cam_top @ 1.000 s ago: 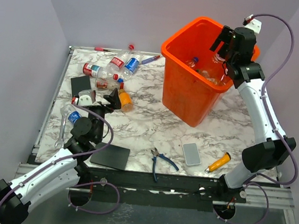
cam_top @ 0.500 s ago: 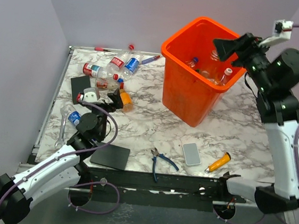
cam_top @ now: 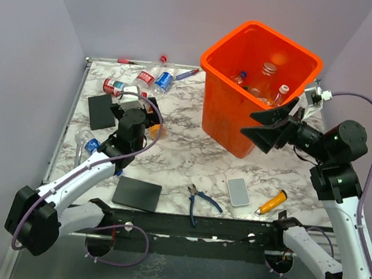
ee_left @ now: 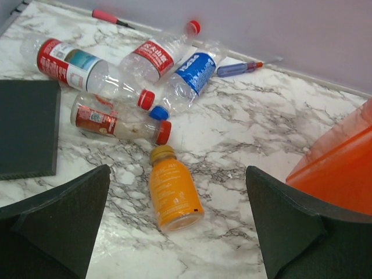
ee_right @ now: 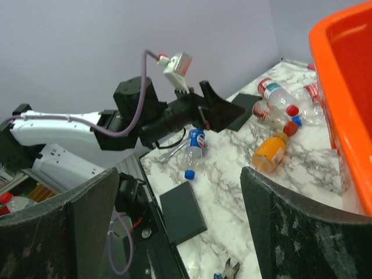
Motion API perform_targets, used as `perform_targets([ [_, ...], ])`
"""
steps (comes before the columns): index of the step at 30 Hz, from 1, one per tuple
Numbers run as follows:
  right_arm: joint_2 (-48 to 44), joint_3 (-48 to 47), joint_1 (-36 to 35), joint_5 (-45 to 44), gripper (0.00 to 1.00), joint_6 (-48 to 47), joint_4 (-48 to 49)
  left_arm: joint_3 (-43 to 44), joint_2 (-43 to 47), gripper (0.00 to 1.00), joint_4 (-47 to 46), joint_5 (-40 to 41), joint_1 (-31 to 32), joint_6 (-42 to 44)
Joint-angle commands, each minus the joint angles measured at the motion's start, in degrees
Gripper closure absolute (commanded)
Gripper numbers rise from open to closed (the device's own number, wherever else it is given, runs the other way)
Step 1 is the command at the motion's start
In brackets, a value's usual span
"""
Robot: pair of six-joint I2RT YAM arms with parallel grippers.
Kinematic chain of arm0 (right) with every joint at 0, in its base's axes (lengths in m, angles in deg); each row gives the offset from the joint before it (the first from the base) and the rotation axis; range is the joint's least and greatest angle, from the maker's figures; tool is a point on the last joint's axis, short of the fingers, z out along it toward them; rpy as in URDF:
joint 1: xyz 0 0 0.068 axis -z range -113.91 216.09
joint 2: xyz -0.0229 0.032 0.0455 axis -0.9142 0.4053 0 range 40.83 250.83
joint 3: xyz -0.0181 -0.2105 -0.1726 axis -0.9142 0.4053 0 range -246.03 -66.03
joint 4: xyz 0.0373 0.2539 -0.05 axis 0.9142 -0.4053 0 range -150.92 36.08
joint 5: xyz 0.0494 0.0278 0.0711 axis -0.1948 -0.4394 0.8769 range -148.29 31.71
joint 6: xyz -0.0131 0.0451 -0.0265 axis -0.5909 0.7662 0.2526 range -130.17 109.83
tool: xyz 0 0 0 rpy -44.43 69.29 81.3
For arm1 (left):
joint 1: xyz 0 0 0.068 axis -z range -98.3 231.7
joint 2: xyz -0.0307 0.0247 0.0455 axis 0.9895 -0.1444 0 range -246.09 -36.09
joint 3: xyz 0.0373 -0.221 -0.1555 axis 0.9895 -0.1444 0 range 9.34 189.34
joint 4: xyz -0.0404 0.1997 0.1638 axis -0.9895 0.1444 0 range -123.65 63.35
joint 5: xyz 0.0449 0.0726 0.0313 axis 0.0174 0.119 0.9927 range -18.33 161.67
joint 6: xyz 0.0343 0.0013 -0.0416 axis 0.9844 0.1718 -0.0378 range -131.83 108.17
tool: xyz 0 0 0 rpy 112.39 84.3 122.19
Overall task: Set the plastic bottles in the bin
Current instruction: Pick up the plastic bottle at the center of the board.
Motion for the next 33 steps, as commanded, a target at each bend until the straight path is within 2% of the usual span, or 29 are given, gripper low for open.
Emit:
perform_targets([
  [1, -4.9, 4.7, 0.2, 4.1, 0.12, 0.3, -0.9, 2.1, -2.9, 0.01, 5.2, -5.9, -1.7, -5.9],
  [4, -7.5, 8.6, 0.2, 4.0, 0.12, -0.2, -1.9, 2.4, -4.7, 0.01, 6.8, -7.4, -3.1, -6.6],
  [10, -9.4, 14.1, 0.2, 2.6, 0.14, 0.2, -1.7, 7.5, -15.2, 0.01, 16.9, -12.6, -8.4, -12.9],
  [14, -11.2, 16.6, 0.2, -9.6, 0.18, -2.3, -4.3, 10.4, -20.9, 0.01, 19.3, -16.1, -10.4, -13.7],
  [18, -11.5, 19.0, 0.2, -15.7, 0.21, -1.4, -3.9, 12.4, -24.8, 0.01, 20.0, -18.1, -11.7, -14.2],
  [27, -10.6, 20.4, 0.2, -13.4, 0.21, 0.9, -0.8, 20.4, -37.6, 0.01, 24.2, -19.8, -13.5, -15.9],
  [33, -10.7, 19.0, 0.2, -13.0, 0.21, -0.5, -3.2, 20.6, -41.5, 0.03, 24.2, -21.9, -13.9, -16.7],
])
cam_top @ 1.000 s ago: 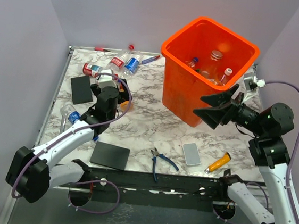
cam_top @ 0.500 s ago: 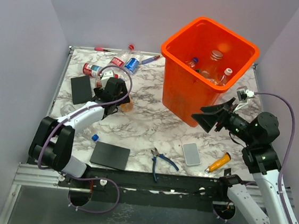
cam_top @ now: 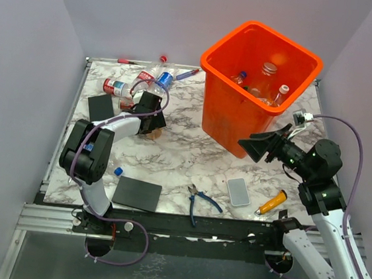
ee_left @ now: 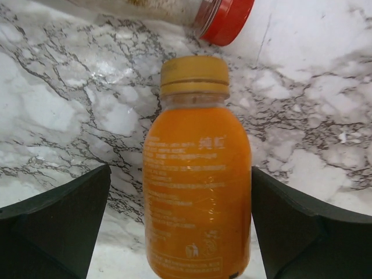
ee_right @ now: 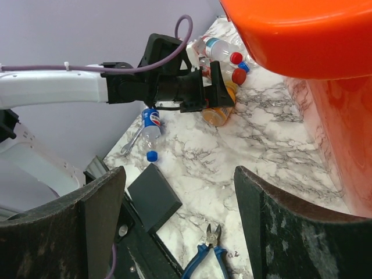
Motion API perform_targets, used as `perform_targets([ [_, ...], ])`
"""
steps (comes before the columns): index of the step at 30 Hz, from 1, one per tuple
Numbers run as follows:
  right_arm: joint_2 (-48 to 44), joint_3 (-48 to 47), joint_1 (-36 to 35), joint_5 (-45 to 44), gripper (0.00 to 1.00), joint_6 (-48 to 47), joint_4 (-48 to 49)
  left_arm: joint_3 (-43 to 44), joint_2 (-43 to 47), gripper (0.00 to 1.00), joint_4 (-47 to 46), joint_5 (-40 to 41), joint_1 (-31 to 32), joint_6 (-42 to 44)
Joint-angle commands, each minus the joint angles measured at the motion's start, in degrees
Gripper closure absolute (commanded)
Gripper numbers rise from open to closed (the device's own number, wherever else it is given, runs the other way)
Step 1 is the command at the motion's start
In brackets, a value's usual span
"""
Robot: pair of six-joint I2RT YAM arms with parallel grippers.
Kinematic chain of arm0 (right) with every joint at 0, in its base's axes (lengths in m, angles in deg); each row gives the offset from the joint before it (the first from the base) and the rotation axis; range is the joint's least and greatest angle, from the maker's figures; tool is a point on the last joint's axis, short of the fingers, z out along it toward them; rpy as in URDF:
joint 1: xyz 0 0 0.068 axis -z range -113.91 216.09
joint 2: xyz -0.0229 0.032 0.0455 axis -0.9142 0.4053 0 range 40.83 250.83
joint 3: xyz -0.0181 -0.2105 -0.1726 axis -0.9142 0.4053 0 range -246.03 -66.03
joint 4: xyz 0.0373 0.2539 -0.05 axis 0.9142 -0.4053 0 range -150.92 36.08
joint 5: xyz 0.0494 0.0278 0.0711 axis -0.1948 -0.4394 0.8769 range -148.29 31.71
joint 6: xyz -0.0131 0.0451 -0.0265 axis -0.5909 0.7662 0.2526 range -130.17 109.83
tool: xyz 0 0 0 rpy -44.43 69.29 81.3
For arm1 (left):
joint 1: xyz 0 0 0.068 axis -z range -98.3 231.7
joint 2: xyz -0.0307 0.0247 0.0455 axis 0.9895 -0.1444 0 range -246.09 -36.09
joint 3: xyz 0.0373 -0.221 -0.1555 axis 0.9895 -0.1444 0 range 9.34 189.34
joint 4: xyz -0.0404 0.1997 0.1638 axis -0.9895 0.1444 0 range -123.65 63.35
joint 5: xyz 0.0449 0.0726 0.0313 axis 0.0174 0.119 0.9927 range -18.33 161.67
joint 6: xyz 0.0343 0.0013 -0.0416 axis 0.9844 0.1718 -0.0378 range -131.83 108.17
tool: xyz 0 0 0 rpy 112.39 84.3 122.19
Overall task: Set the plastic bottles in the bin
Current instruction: Pick up the plastic bottle at the center of the board.
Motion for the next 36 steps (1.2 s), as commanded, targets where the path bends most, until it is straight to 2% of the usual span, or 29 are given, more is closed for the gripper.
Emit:
perform_targets([
  [1, -0.4, -1.4, 0.2, -0.2, 0.21, -0.8, -0.6, 0.1, -2.2, 0.05, 2.5, -2.6, -0.4, -1.2],
  [9, -0.2, -0.9, 0.2, 1.5, 0.21, -0.3, 0.3, -3.0, -2.4, 0.21, 0.1, -4.9, -0.4, -1.3],
  [15, 0.0, -1.2, 0.2, 5.0, 0.21, -0.2, 0.1, -4.5, -0.3, 0.40, -2.2, -8.0, -0.4, -1.6],
  [19, 0.1, -2.0, 0.2, 5.7, 0.20, -0.9, -1.4, -6.2, 5.3, 0.51, -2.8, -8.3, -0.3, -1.9],
  [24, 1.2, -3.3, 0.1, 6.9, 0.20, -0.2, -0.7, -7.6, 16.8, 0.66, -3.2, -5.8, 0.9, -0.6],
  [28, 2.1, -7.2, -0.8, 0.9, 0.22, -0.6, -3.0, -10.4, 28.6, 0.71, -7.2, -5.6, 1.5, 2.8],
  [31, 3.6, -11.6, -3.9, -5.7, 0.24, -1.8, -5.3, -13.9, 36.6, 0.71, -14.0, -8.1, 2.5, 6.6],
  [34, 7.1, -16.4, -12.2, -15.9, 0.24, -4.1, -7.9, -18.0, 41.9, 0.72, -21.7, -11.0, 5.5, 10.7],
  [36, 10.1, -19.1, -22.3, -30.9, 0.23, -6.9, -9.5, -20.4, 44.0, 0.72, -26.3, -13.9, 7.4, 12.2],
])
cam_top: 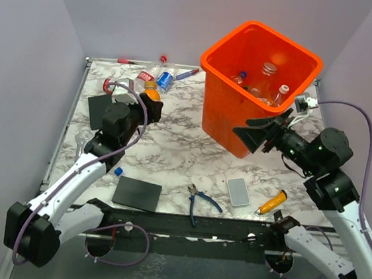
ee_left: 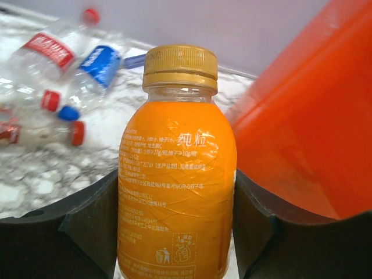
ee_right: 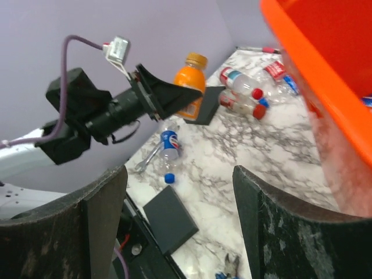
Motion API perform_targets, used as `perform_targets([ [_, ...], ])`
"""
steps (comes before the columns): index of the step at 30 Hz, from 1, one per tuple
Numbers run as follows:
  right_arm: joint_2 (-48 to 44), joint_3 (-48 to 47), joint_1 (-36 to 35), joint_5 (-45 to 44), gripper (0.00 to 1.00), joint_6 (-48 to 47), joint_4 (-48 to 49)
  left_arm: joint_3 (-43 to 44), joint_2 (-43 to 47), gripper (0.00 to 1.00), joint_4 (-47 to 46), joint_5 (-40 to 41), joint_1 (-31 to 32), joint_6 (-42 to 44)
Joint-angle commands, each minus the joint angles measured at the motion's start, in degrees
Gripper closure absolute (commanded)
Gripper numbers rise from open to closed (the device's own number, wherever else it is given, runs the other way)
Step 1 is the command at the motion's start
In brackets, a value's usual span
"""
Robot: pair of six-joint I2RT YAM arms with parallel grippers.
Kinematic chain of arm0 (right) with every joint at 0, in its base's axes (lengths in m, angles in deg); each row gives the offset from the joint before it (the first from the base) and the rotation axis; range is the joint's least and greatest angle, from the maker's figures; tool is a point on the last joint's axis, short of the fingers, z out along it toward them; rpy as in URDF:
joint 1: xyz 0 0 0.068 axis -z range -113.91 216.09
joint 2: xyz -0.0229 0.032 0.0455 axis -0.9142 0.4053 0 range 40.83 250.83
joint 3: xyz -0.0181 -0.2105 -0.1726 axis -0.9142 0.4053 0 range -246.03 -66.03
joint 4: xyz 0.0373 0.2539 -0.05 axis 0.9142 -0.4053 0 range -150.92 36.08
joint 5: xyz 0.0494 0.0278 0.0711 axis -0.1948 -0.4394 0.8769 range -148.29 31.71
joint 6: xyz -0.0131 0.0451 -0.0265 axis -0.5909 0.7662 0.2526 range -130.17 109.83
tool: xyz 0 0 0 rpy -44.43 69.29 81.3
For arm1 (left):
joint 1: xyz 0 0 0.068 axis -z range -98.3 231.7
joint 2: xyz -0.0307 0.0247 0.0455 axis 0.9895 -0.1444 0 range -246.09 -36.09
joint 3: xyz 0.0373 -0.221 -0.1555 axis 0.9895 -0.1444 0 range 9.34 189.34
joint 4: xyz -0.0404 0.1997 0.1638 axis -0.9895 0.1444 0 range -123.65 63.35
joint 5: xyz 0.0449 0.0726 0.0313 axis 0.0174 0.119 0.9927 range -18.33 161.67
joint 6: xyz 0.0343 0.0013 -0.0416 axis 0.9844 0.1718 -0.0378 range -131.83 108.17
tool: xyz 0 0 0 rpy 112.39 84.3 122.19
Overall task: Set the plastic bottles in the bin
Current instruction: Pick up the plastic bottle at the center of the board.
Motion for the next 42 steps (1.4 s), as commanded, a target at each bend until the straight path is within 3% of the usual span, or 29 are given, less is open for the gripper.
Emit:
perform_targets([
  [1, 5.5, -5.9, -18.7, -31.3, 0.22, -6.1, -5.0, -6.6, 4.4, 0.72, -13.7, -8.0, 4.3, 6.9],
  [3, 7.5, -6.4, -28.8, -46.4, 0.20, -7.7, -4.1, -8.7, 6.7, 0.72, -17.3, -11.2, 5.4, 7.9],
  [6, 8.6, -4.5, -33.6, -52.3, 0.19, -7.7, 0.8, -13.2, 11.0, 0.72, -23.0, -14.4, 7.9, 10.2],
  [10, 8.5, 0.3, -33.8, -47.8, 0.14, -7.9, 8.9, -19.0, 16.0, 0.75, -32.7, -16.6, 11.2, 11.8],
  [18, 10.3, 0.2, -33.8, -37.9, 0.00, -8.2, 17.4, -20.3, 16.4, 0.77, -35.6, -18.1, 14.0, 12.4],
  [24, 18.7, -9.8, -33.8, -34.1, 0.00, -6.9, 10.9, -22.7, 16.0, 0.77, -42.0, -21.5, 14.7, 11.5],
  [29, 21.7, -11.2, -33.8, -34.5, 0.01, -5.3, 12.5, -24.5, 17.2, 0.77, -45.2, -20.6, 15.5, 11.4],
  [38, 28.8, -16.5, -33.8, -31.2, 0.07, -2.1, 11.0, -25.6, 17.3, 0.78, -47.4, -20.3, 16.3, 11.9],
  [42, 31.4, -18.9, -33.8, -31.9, 0.15, -1.4, 7.9, -25.7, 17.5, 0.78, -47.7, -20.1, 16.3, 12.0],
])
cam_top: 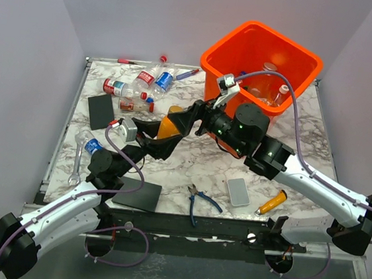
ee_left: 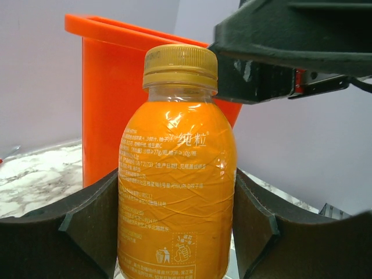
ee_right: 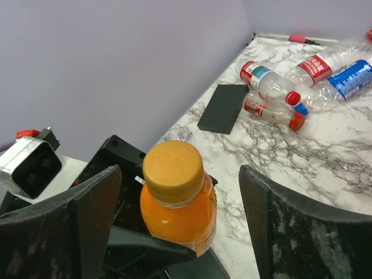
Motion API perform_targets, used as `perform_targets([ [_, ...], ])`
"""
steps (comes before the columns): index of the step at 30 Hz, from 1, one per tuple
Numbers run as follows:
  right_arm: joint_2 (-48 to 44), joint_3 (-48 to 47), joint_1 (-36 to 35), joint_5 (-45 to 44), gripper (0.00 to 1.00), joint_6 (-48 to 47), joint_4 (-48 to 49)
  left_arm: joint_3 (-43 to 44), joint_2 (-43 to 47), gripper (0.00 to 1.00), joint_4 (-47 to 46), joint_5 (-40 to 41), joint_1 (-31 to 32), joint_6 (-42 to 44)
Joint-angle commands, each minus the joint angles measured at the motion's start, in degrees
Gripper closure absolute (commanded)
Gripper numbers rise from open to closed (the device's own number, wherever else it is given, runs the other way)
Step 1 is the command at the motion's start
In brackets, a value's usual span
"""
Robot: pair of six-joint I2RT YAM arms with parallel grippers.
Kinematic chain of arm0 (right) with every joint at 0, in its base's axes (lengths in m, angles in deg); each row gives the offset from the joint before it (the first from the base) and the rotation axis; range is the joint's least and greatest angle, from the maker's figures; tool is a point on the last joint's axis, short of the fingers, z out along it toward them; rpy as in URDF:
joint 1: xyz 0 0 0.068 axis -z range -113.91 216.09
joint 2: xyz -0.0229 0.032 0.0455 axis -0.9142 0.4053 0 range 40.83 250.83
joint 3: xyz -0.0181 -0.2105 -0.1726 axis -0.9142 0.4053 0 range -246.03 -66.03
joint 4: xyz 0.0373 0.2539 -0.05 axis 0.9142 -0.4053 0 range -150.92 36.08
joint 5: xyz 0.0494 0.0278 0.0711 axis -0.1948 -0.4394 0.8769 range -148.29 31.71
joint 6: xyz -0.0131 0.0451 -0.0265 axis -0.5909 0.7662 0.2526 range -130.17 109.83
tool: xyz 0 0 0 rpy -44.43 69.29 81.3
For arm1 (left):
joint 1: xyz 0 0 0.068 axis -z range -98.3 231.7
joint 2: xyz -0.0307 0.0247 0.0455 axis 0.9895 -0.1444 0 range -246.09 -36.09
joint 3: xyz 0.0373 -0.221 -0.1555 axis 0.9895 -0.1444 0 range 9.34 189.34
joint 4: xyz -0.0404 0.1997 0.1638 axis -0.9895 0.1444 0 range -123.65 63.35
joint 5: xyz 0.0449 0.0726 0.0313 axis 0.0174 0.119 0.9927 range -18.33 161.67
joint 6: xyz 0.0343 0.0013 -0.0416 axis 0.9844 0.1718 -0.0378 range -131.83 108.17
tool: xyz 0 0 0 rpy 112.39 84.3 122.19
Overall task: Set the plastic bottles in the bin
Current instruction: Pick up the plastic bottle at the center of the board.
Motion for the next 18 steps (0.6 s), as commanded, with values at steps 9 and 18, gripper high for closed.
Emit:
perform_targets([
  [9, 4.7, -4.2, -0.4, 1.5, 0.38, 2.5, -4.3, -0.9, 0.5, 0.78, -3.7, -1.4, 0.4, 0.3],
  [18, 5.4, -4.0, -0.4, 2.8, 0.78, 3.0, -4.1, -1.1, 1.1, 0.73, -3.7, -0.4, 0.4, -0.3],
])
